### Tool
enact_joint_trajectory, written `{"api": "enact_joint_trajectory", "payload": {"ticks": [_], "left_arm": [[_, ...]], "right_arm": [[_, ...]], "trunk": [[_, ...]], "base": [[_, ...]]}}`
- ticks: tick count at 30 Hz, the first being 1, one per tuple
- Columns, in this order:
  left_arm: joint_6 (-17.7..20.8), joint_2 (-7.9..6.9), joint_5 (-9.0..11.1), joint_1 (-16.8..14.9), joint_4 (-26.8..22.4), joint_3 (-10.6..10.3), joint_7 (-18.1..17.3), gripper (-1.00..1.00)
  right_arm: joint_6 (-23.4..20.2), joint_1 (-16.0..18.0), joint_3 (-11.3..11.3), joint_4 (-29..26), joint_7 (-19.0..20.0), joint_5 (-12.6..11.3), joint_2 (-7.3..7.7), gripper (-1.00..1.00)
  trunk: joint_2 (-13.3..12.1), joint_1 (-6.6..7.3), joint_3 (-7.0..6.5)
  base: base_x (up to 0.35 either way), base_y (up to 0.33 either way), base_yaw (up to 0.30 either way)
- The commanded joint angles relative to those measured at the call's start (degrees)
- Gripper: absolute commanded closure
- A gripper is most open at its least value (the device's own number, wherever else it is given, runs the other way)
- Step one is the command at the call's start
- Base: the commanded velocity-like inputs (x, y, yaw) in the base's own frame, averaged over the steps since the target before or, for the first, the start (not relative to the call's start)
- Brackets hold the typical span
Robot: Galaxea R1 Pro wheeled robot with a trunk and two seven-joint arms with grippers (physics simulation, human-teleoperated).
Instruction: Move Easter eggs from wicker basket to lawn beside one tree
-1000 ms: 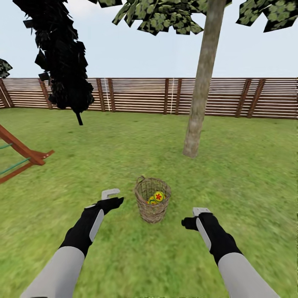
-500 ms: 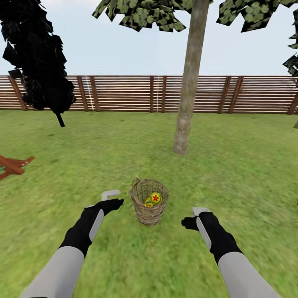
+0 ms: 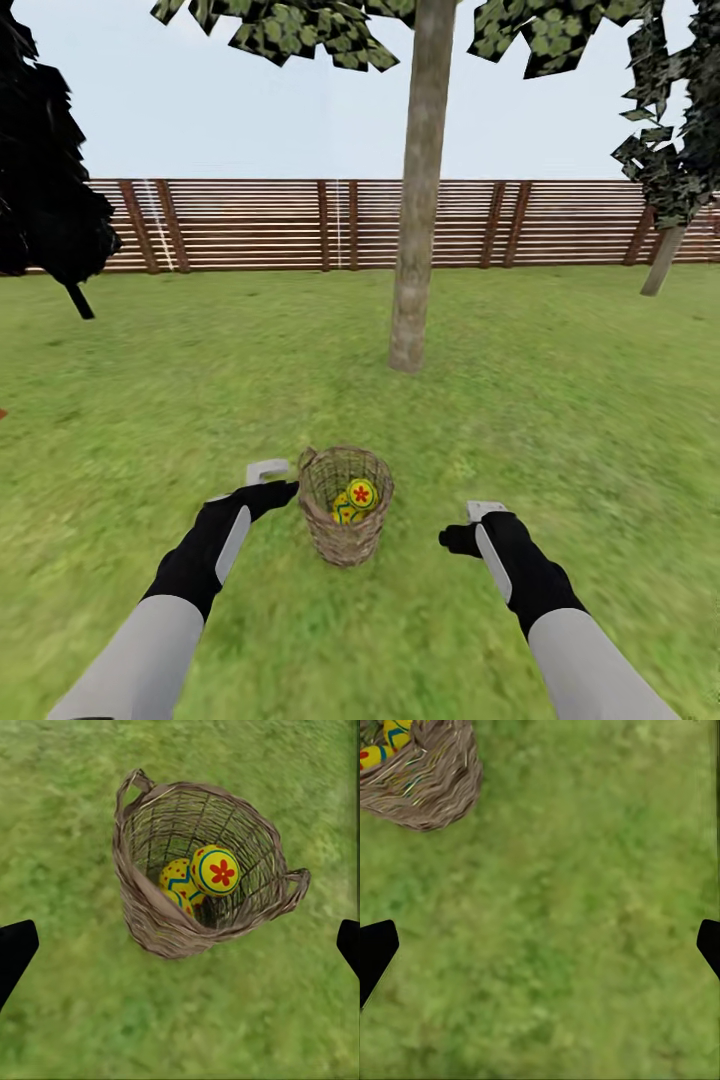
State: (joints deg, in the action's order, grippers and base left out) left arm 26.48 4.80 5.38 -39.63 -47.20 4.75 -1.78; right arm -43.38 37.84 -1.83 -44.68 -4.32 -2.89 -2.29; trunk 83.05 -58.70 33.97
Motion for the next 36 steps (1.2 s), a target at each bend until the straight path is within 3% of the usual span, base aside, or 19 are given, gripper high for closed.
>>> {"api": "enact_joint_trajectory", "payload": {"ticks": [1,36], "left_arm": [[0.4,0.04,0.5,0.0,-0.1,0.2,-0.1,-1.00],[0.6,-0.31,0.1,0.0,-0.1,-0.5,0.1,-1.00]], "right_arm": [[-0.2,0.0,-0.2,-0.1,-0.4,-0.3,-0.05,-1.00],[0.3,0.0,-0.4,-0.1,-0.3,-0.4,-0.20,-1.00]], "trunk": [[0.0,-0.03,0.08],[0.0,-0.03,0.37]], "base": [[0.260,0.261,-0.285],[0.222,0.275,-0.290]]}}
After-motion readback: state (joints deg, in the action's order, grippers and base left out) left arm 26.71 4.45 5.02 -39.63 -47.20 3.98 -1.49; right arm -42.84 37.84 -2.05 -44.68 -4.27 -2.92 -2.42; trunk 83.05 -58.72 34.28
